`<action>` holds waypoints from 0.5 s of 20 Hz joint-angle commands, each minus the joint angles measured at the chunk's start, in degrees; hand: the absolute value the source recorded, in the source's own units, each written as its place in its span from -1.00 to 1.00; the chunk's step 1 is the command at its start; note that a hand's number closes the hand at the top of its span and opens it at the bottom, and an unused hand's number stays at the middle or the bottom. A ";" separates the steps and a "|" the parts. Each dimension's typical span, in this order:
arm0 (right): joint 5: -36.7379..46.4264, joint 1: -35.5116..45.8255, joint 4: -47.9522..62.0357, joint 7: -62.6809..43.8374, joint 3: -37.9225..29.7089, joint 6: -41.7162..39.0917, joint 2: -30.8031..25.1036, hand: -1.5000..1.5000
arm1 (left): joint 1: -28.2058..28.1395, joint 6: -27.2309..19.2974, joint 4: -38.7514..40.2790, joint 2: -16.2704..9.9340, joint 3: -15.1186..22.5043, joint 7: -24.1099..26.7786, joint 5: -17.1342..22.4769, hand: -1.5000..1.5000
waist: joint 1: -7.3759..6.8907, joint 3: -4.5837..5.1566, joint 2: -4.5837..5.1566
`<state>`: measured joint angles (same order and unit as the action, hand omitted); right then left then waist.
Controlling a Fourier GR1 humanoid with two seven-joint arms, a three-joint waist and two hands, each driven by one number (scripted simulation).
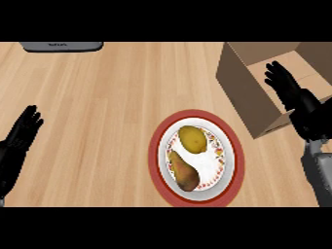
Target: Pick the lemon from the plate and place it in the cardboard box
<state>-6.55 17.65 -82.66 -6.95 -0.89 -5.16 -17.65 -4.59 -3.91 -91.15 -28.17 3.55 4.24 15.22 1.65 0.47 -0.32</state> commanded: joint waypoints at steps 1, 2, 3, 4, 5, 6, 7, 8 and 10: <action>-1.93 -0.45 -4.59 1.00 -1.19 -2.42 -0.58 -1.00 | 4.36 1.90 -1.73 -0.77 -0.57 -2.59 -0.45 0.00 | -1.34 -0.48 0.23; -4.67 6.98 -4.71 -0.62 -2.61 -5.29 -3.11 -1.00 | 5.13 1.42 -2.16 -1.66 1.71 -0.42 -3.63 0.00 | -1.35 -0.48 0.22; -6.35 9.69 -7.42 0.47 -2.24 -6.88 -2.85 -1.00 | 6.72 1.54 -1.27 -0.77 3.36 1.00 -4.99 0.00 | -0.87 -0.46 0.21; -8.48 12.05 -9.38 1.15 -2.98 -9.18 -4.02 -1.00 | 7.37 2.16 -2.44 -2.41 2.73 1.61 -5.55 0.00 | -0.95 -0.48 -0.02; -10.65 15.58 -8.36 3.26 -4.18 -11.58 -4.86 -1.00 | 10.69 2.97 -2.52 -3.86 3.20 0.51 -6.57 0.00 | -0.86 -0.57 0.33; -11.62 18.53 -8.95 5.02 -3.63 -12.87 -4.28 -1.00 | 11.92 3.26 -2.56 -3.45 4.86 2.81 -8.58 0.00 | -1.07 -0.55 0.51; 2.61 18.36 -9.72 2.86 2.08 -15.31 -14.85 -1.00 | 10.48 4.28 -2.61 -1.80 6.43 1.34 -6.75 0.00 | -1.06 -0.17 0.51; -0.09 17.63 -6.03 4.93 0.23 -16.85 -13.89 -1.00 | 12.72 4.52 -1.18 -1.85 6.38 2.08 -7.89 0.00 | -1.30 -0.43 0.79; 0.34 15.34 0.98 16.20 -0.13 -19.62 -11.34 -1.00 | 18.09 4.86 0.97 -0.19 7.34 -1.48 -8.15 0.00 | -1.65 -0.56 0.99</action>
<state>-9.13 32.25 -87.16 -0.38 -1.95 -19.52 -27.30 7.04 -0.49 -92.00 -29.31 9.06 5.12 8.29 0.47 0.12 0.20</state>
